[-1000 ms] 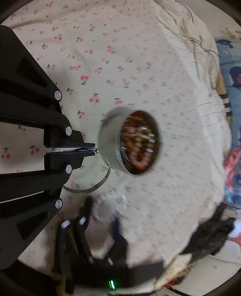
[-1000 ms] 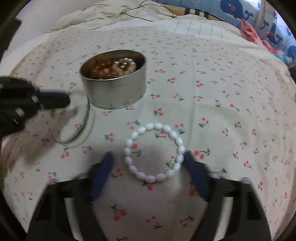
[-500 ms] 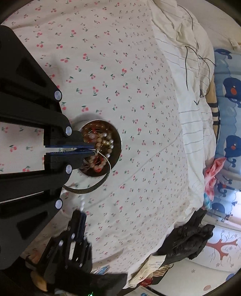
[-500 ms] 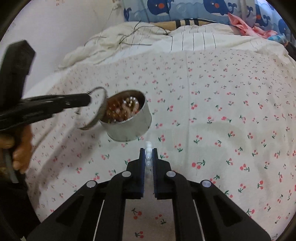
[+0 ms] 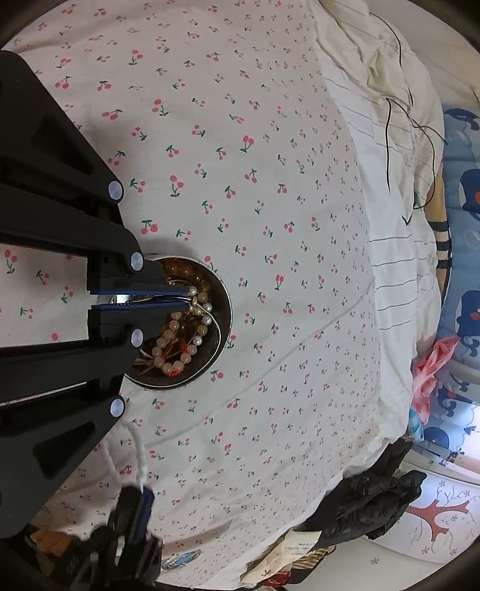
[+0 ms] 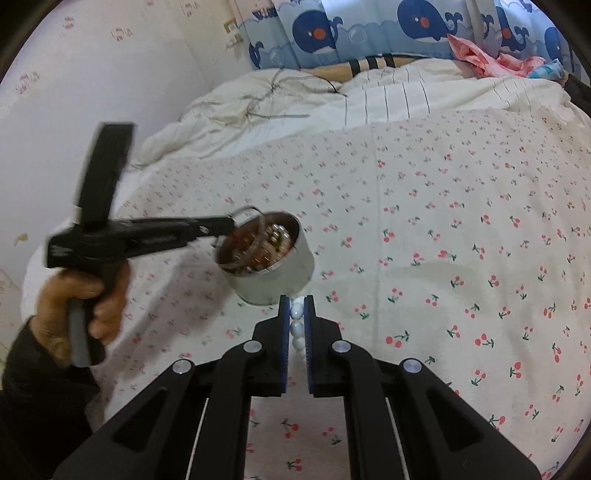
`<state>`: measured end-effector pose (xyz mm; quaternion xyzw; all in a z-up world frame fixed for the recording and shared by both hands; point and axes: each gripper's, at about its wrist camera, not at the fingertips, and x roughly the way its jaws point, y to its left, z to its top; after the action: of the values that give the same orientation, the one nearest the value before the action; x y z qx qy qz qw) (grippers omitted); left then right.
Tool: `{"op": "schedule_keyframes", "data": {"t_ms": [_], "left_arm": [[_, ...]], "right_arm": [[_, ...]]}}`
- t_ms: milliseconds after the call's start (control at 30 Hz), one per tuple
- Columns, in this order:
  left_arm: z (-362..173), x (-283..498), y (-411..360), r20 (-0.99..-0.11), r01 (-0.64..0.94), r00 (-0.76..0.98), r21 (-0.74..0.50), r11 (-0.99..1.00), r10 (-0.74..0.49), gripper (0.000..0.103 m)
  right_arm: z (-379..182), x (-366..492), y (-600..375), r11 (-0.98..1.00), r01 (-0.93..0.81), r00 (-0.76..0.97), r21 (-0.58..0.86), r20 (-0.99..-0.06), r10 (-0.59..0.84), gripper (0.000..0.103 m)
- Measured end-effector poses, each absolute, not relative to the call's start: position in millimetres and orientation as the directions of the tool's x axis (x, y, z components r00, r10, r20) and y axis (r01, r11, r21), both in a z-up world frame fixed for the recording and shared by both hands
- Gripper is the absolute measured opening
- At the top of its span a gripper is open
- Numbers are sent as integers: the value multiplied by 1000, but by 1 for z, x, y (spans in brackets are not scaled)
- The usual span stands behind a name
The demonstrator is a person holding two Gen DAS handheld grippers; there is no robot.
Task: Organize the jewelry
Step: 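Lower the silver bangle into the tin and open the left tool, then drop the white oval-bead bracelet into the tin with the right tool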
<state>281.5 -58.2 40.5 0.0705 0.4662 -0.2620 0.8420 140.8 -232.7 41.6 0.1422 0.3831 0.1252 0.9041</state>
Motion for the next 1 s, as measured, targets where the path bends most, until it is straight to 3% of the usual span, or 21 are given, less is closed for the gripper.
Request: {"op": "schedule_keyframes", "data": {"t_ms": [200, 533, 867, 933, 1000], "left_arm": [[29, 287, -64, -845, 503, 416, -92, 859, -334, 4], [42, 283, -51, -836, 486, 428, -108, 867, -344, 5], [58, 285, -15, -816, 414, 459, -154, 897, -351, 11], [60, 284, -13, -814, 409, 465, -153, 900, -349, 14], [60, 283, -13, -813, 410, 467, -149, 900, -347, 15]], "right_arm": [[65, 132, -236, 908, -150, 724, 391, -582, 370, 8], [75, 142, -226, 899, -176, 722, 400, -568, 395, 8], [84, 204, -195, 793, -252, 661, 554, -500, 559, 8], [73, 220, -193, 790, -230, 644, 568, -520, 561, 9], [55, 237, -189, 834, -174, 617, 524, -602, 507, 9]]}}
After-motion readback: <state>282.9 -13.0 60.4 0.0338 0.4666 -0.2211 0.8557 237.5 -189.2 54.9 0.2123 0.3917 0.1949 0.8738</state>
